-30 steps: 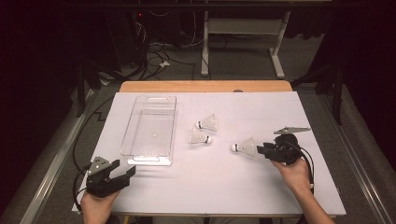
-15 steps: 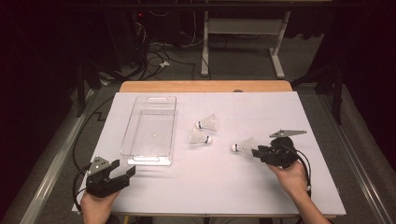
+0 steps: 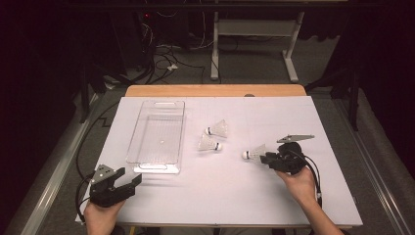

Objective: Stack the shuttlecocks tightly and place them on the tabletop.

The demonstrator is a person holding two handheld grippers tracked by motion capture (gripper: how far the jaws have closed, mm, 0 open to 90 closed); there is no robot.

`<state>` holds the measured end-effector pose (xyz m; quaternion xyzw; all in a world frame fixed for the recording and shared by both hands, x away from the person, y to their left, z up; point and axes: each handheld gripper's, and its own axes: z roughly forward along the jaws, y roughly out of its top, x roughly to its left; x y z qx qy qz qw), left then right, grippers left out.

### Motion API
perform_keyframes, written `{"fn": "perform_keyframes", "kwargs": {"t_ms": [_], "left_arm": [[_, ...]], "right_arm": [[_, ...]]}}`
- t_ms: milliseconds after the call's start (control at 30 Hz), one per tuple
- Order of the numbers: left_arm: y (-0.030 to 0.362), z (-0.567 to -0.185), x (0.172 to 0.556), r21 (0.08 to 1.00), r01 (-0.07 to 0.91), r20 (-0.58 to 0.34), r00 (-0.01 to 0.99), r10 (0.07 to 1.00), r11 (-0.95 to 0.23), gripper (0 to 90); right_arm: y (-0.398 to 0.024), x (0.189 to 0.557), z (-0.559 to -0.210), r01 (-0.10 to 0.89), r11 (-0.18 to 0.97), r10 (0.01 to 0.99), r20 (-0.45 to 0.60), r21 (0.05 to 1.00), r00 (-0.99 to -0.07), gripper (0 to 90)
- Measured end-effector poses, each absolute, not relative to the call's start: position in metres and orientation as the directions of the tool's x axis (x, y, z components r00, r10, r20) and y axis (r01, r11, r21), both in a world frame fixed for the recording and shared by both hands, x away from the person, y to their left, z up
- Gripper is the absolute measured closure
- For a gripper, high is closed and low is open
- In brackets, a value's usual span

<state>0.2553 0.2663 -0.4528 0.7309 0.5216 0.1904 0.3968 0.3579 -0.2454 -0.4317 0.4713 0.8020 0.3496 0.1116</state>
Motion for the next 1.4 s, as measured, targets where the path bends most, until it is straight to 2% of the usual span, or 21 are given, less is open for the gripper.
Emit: {"fn": "perform_keyframes", "kwargs": {"t_ms": [800, 1400], "left_arm": [[0.266, -0.453, 0.255, 0.779, 0.61, -0.132, 0.384, 0.914, -0.144, 31.9], [0.268, -0.452, 0.256, 0.781, 0.608, -0.127, 0.38, 0.916, -0.144, 31.9]], "right_arm": [[-0.232, 0.366, -0.431, 0.667, 0.367, 0.796, 0.152, 0.649, -0.586, 89.5], [-0.23, 0.368, -0.422, 0.65, 0.389, 0.775, 0.149, 0.653, -0.614, 90.0]]}}
